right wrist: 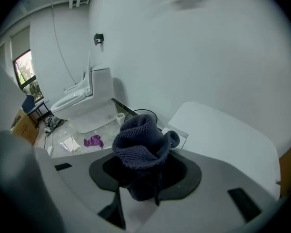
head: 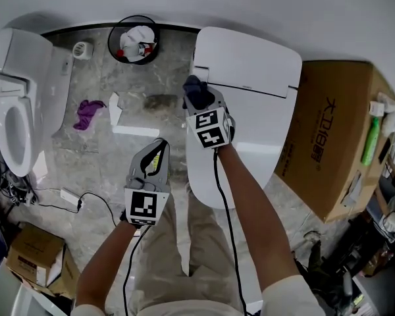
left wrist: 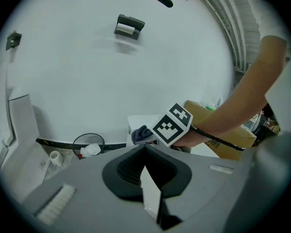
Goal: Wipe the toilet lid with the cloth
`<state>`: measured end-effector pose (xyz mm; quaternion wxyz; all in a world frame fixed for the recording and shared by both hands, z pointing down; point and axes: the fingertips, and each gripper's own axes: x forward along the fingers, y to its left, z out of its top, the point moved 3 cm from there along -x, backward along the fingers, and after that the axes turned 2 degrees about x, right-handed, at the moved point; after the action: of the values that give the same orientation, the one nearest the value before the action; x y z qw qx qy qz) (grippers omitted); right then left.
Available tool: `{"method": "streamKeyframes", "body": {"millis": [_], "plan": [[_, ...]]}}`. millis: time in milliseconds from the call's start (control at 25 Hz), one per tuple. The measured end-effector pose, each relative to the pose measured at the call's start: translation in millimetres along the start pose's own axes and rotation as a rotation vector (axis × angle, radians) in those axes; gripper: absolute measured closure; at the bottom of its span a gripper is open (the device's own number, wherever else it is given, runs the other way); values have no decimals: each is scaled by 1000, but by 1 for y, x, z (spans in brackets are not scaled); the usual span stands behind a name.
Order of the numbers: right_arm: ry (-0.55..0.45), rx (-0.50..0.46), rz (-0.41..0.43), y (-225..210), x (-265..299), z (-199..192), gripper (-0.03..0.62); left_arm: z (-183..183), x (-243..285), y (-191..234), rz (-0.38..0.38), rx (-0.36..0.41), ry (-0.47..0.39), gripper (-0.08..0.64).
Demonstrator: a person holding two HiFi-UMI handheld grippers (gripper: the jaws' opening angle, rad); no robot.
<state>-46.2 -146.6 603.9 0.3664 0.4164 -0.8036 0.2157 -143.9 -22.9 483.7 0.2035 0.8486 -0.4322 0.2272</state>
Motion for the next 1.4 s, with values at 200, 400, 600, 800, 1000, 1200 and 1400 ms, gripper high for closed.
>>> {"method": "streamKeyframes", "body": {"millis": [200,400,600,800,1000,1200,1400], "plan": [[7,28,12,-2,-1,-3,420,0,1,-10,-20,-4,-2,560],[17,55,20,-8,-4,-6,414,-1,3,-8,-8,-2,3,560],[16,61,-15,-20,-12,-15,408,-3,4,-11,-10,9,11,560],[20,67,-44,-37,-23,-27,408,-4,8,-20,-20,14,12,560],[30,76,-71,-53,-33,-38,408,-1,12,-31,-33,17,7,560],[37,90,-88,-65,-41,-48,410,1,17,-41,-48,30,16,560],[36,104,-107,-77,-49,-58,410,1,22,-52,-61,42,20,561]]}}
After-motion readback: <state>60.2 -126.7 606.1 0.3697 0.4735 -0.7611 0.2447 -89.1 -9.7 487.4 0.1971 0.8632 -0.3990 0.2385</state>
